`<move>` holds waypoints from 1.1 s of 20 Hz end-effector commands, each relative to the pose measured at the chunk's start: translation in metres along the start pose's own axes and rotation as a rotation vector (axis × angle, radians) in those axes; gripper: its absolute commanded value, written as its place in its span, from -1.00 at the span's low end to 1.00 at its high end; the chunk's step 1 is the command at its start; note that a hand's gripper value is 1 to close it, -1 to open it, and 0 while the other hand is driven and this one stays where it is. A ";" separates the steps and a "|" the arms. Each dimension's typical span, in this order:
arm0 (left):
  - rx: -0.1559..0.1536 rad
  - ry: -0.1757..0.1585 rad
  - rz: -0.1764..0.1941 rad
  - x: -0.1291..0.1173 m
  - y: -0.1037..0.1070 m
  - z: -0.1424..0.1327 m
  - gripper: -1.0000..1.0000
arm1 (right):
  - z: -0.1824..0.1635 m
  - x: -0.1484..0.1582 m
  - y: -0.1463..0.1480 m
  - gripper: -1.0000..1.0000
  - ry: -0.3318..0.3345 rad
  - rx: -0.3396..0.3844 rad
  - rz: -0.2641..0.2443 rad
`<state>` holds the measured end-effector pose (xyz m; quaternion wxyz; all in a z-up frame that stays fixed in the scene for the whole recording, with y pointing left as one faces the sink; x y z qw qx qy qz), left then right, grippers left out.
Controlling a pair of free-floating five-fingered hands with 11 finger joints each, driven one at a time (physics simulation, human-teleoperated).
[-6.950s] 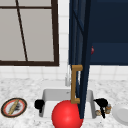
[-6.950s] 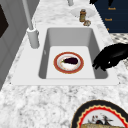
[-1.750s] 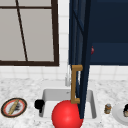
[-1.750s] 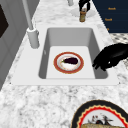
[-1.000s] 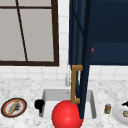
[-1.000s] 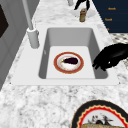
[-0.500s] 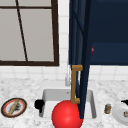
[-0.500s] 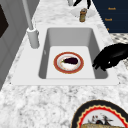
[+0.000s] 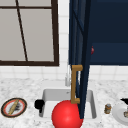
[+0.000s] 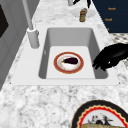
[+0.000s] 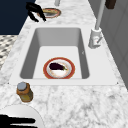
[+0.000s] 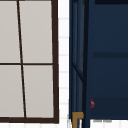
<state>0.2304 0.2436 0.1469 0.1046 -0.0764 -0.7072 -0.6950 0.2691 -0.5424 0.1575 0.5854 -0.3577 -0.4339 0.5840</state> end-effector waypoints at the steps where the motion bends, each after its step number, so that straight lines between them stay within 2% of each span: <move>1: 0.000 0.000 0.000 0.000 0.000 0.000 0.00 | -0.004 0.020 -0.011 -1.00 0.036 -0.002 -0.029; 5: 0.000 0.000 0.000 0.000 0.000 0.000 0.00 | -0.010 0.043 -0.018 -1.00 0.053 0.039 -0.018; 9: 0.000 0.000 0.000 0.000 0.000 0.000 0.00 | -0.015 0.073 -0.026 -1.00 0.059 0.119 0.001; 16: 0.000 0.000 0.000 0.000 0.000 0.000 0.00 | -0.020 0.124 -0.027 -1.00 0.064 0.236 0.003; 18: 0.000 0.000 0.000 0.000 0.000 0.000 0.00 | -0.026 0.133 -0.028 -1.00 0.066 0.274 0.003; 19: 0.000 0.000 0.000 0.000 0.000 0.000 0.00 | -0.032 0.137 -0.023 -1.00 0.085 0.286 0.026; 22: 0.000 0.000 0.000 0.000 0.000 0.000 0.00 | -0.041 0.145 -0.021 -1.00 0.086 0.300 0.038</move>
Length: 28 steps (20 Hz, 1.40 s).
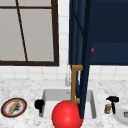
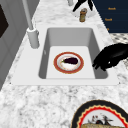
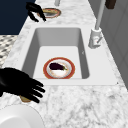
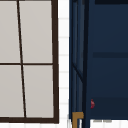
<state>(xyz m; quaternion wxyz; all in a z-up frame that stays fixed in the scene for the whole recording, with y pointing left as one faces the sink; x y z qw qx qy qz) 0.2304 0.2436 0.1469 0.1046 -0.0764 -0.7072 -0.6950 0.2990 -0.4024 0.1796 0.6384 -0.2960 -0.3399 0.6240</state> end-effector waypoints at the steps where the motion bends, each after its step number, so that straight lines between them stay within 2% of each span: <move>1: 0.000 0.000 0.000 0.000 0.000 0.000 0.00 | -0.008 0.006 0.001 -1.00 0.025 0.041 0.029; 2: 0.000 0.000 0.000 0.000 0.000 0.000 0.00 | -0.007 0.007 0.003 -1.00 0.018 0.034 0.022; 6: 0.000 0.000 0.000 0.000 0.000 0.000 0.00 | -0.020 0.013 0.014 -1.00 0.032 0.035 0.047; 13: 0.000 0.000 0.000 0.000 0.000 0.000 0.00 | -0.039 0.015 0.027 -1.00 0.018 0.055 0.020; 18: 0.000 0.000 0.000 0.000 0.000 0.000 0.00 | -0.052 0.014 0.038 -1.00 -0.010 0.081 0.031; 26: 0.000 0.000 0.000 0.000 0.000 0.000 0.00 | -0.057 0.014 0.034 -1.00 -0.026 0.088 0.010; 27: 0.000 0.000 0.000 0.000 0.000 0.000 0.00 | -0.058 0.018 0.034 1.00 -0.023 0.089 0.010; 28: 0.000 0.000 0.000 0.000 0.000 0.000 0.00 | -0.057 0.023 0.033 1.00 -0.022 0.081 0.030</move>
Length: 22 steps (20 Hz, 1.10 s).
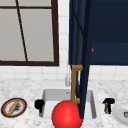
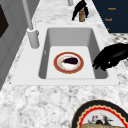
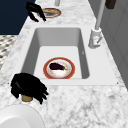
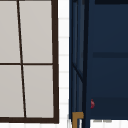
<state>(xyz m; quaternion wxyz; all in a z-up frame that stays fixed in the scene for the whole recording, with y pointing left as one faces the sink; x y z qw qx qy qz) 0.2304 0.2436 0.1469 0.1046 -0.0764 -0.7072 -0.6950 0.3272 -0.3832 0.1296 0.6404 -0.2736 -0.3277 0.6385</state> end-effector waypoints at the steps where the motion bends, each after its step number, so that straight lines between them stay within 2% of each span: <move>1: 0.000 0.000 0.000 0.000 0.000 0.000 0.00 | -0.002 0.009 0.011 1.00 0.010 0.013 0.020; 5: 0.000 0.000 0.000 0.000 0.000 0.000 0.00 | 0.011 0.008 0.013 1.00 0.035 0.004 -0.003; 10: 0.000 0.000 0.000 0.000 0.000 0.000 0.00 | 0.027 0.024 -0.011 1.00 0.096 0.003 -0.035; 14: 0.000 0.000 0.000 0.000 0.000 0.000 0.00 | 0.053 0.038 -0.030 1.00 0.127 -0.017 -0.039; 22: 0.000 0.000 0.000 0.000 0.000 0.000 0.00 | 0.112 0.059 -0.057 1.00 0.094 -0.036 -0.061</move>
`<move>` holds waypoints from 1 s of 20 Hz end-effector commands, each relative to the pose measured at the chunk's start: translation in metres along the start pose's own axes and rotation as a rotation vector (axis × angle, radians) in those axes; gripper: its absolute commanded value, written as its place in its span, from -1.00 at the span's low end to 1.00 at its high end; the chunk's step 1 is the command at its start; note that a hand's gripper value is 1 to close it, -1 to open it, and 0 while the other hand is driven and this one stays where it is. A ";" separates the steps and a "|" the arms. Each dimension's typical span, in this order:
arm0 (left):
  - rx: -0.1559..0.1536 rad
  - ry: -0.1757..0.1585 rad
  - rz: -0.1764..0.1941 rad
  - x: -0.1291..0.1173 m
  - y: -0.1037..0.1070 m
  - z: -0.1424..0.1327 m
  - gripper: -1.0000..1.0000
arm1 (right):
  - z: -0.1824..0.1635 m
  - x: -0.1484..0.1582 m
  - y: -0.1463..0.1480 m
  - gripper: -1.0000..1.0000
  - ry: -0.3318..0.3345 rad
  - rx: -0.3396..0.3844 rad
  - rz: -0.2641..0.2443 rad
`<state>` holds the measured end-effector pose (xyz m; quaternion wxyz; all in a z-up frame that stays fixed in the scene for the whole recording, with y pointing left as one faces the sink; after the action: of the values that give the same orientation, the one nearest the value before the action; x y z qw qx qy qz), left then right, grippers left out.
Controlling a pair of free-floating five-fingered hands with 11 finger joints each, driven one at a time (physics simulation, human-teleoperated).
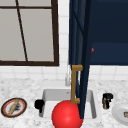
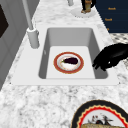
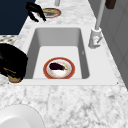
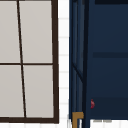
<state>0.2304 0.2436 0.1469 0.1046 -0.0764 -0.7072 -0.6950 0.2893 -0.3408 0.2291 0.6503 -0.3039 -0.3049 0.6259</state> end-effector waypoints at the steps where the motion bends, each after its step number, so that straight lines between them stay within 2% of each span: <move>1: 0.000 0.000 0.000 0.000 0.000 0.000 0.00 | 0.033 0.009 -0.009 1.00 0.010 -0.026 -0.070; 8: 0.000 0.000 0.000 0.000 0.000 0.000 0.00 | 0.099 0.019 -0.018 1.00 -0.025 -0.068 -0.080; 20: 0.000 0.000 0.000 0.000 0.000 0.000 0.00 | 0.205 0.037 -0.031 1.00 -0.033 -0.092 -0.103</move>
<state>0.2304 0.2436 0.1469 0.1046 -0.0764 -0.7072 -0.6950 0.1667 -0.3056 0.3635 0.6508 -0.3045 -0.3389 0.6074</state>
